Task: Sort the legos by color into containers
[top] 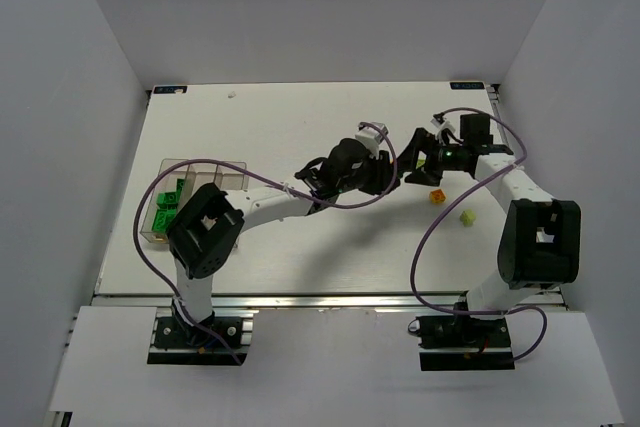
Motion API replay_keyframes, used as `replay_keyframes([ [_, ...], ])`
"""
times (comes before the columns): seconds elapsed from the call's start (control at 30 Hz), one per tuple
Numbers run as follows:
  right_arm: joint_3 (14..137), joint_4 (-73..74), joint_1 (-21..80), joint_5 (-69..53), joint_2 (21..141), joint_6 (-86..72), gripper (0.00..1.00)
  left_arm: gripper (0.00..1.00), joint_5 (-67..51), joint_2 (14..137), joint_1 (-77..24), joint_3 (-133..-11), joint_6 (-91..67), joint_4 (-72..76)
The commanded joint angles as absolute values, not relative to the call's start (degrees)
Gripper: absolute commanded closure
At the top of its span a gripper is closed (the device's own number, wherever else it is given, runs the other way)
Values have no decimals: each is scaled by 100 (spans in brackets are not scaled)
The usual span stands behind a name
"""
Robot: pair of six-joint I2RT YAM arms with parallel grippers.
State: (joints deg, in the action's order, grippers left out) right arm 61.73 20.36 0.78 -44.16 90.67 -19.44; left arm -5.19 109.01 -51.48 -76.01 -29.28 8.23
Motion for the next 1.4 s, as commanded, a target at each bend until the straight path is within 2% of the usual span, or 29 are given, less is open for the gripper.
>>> replay_keyframes([
  [0.0, 6363, 1872, 298, -4342, 9158, -2530, 11, 74, -589, 10565, -5150, -7409, -3085, 1178],
  [0.17, 6354, 1740, 325, -4561, 9150, -2707, 18, 73, -457, 10468, -5150, -7304, -3085, 1187],
  [0.37, 6390, 1846, 325, -4781, 9070, -2575, 21, 73, -220, 10389, -5133, -7190, -2979, 1107],
  [0.8, 6354, 1793, 325, -4860, 9193, -2496, 40, 73, -255, 10327, -5019, -7154, -2971, 1169],
  [1.17, 6363, 1565, 316, -5036, 9316, -2593, 64, 73, -325, 10327, -5010, -7102, -3023, 1222],
  [1.33, 6372, 1406, 316, -5159, 9343, -2654, 74, 67, -352, 10327, -5010, -7102, -3041, 1222],
  [1.37, 6372, 1363, 308, -5177, 9343, -2672, 75, 60, -360, 10327, -5010, -7102, -3050, 1213],
])
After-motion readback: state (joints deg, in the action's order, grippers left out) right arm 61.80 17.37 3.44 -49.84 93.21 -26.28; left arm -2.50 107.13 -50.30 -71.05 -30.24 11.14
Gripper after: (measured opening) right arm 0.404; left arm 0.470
